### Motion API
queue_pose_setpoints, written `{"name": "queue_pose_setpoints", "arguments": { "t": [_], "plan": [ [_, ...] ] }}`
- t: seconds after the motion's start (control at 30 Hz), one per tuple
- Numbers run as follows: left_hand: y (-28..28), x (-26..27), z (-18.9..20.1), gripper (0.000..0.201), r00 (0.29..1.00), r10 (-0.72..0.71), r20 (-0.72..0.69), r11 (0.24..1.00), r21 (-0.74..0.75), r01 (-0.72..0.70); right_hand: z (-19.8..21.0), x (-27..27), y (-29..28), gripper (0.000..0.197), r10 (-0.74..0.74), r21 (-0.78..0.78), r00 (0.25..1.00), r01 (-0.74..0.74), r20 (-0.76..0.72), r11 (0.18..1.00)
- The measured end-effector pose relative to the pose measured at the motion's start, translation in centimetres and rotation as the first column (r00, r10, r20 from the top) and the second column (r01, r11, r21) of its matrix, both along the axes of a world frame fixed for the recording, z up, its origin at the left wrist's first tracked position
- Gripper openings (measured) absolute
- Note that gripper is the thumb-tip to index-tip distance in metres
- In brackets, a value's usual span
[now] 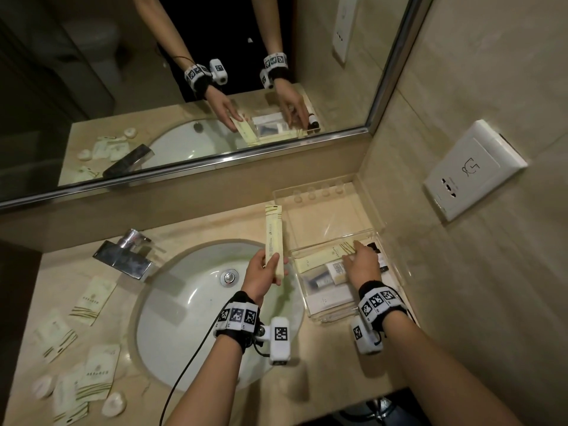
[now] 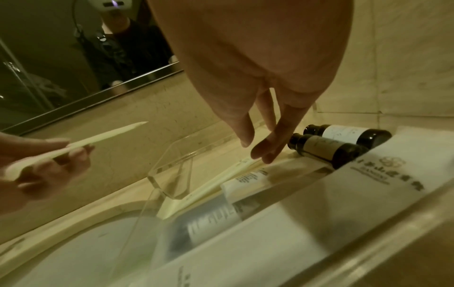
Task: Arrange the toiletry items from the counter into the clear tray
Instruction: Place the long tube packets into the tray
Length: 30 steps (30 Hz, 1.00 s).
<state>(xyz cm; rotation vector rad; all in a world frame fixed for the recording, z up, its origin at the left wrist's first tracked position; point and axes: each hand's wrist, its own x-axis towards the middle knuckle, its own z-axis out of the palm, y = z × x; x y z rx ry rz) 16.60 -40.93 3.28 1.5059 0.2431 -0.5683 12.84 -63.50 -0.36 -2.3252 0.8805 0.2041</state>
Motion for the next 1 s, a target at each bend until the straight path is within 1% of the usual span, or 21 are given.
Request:
{"name": "queue_pose_setpoints", "arguments": {
  "t": [0.1,0.17,0.27,0.43,0.6,0.73,0.8,0.83,0.9,0.93,0.97,1.0],
  "plan": [
    [-0.2,-0.1,0.0,0.023,1.000,-0.016,-0.003,1.000,0.006,0.016,0.0,-0.8,0.2,0.042,0.034,-0.031,0.999,-0.033,0.018,0.999],
    [-0.3,-0.1,-0.2,0.025,1.000,-0.024,-0.004,1.000,0.010,0.024,-0.1,-1.3,0.4,0.037,0.067,-0.038,0.997,-0.068,-0.023,0.997],
    [-0.5,-0.2,-0.3,0.027,0.999,-0.033,0.004,0.999,0.015,0.033,-0.5,-1.9,0.6,0.040,0.106,-0.025,0.991,-0.109,-0.081,0.994],
    [-0.6,-0.4,-0.1,0.025,0.999,-0.044,0.014,0.999,0.014,0.044,-1.0,-2.6,0.5,0.043,0.156,-0.043,0.986,-0.159,-0.063,0.986],
    [-0.7,-0.5,-0.1,0.024,0.998,-0.057,0.022,0.998,0.025,0.056,-0.9,-2.9,0.0,0.055,0.249,-0.078,0.962,-0.258,-0.111,0.963],
    [-0.9,-0.8,-0.2,0.023,0.997,-0.078,0.025,0.997,0.033,0.077,-0.5,-3.0,-0.1,0.049,0.311,-0.146,0.939,-0.331,-0.146,0.932],
    [-1.1,-0.9,-0.2,0.025,0.995,-0.094,0.019,0.995,0.027,0.093,-0.3,-3.1,-0.2,0.048,0.313,-0.160,0.938,-0.335,-0.148,0.929],
    [-1.1,-0.9,-0.1,0.027,0.994,-0.104,0.016,0.994,0.016,0.104,-0.1,-3.0,-0.3,0.047,0.296,-0.158,0.947,-0.313,-0.122,0.937],
    [-1.2,-1.1,0.3,0.027,0.990,-0.136,0.019,0.990,-0.023,0.137,0.6,-2.7,-0.1,0.036,0.219,-0.094,0.976,-0.216,0.018,0.972],
    [-1.3,-1.2,0.5,0.027,0.987,-0.156,0.024,0.987,-0.043,0.157,1.1,-2.4,0.1,0.028,0.159,-0.014,0.981,-0.159,0.112,0.987],
    [-1.5,-1.3,0.6,0.027,0.984,-0.176,0.028,0.982,-0.059,0.178,1.8,-2.1,0.4,0.023,0.092,0.107,0.975,-0.115,0.201,0.987],
    [-1.7,-1.4,0.7,0.028,0.980,-0.195,0.037,0.979,-0.061,0.197,2.6,-1.7,0.8,0.023,0.017,0.258,0.963,-0.089,0.267,0.962]
  ]
}}
